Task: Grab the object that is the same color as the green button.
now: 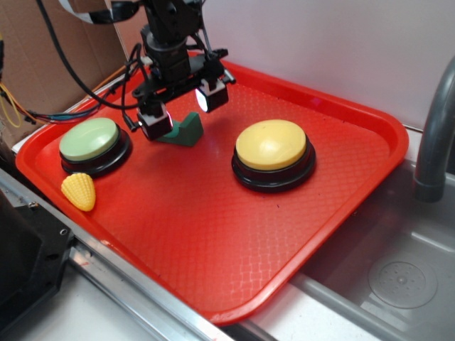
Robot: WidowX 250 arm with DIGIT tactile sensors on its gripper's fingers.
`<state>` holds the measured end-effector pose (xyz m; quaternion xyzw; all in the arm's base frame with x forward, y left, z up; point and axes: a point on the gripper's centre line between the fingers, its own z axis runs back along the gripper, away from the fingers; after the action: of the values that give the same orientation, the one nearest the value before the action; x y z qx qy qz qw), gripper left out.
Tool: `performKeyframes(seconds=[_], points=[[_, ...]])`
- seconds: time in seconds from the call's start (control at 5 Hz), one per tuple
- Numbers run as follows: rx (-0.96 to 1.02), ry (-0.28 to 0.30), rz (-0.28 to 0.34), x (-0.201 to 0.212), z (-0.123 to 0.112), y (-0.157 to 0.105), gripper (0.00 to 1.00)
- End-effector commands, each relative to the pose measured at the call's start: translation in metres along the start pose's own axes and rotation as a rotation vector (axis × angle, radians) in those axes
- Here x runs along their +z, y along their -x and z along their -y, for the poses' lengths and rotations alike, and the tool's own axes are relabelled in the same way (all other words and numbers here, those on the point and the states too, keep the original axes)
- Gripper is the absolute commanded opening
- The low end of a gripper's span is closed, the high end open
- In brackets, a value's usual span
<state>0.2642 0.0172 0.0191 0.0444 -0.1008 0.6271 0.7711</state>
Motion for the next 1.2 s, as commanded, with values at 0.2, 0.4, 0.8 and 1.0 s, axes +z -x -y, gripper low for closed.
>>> performKeyframes(seconds=[0.2, 0.4, 0.8, 1.0], points=[[0.044, 0.080, -0.068, -0.002, -0.007, -0.013, 1.00], [0.011, 0.082, -0.077, 0.001, -0.005, -0.017, 0.00], [-0.255, 0.133, -0.105, 0.028, 0.000, -0.024, 0.00], [-0.397, 0.138, -0.120, 0.047, 0.004, -0.028, 0.00]])
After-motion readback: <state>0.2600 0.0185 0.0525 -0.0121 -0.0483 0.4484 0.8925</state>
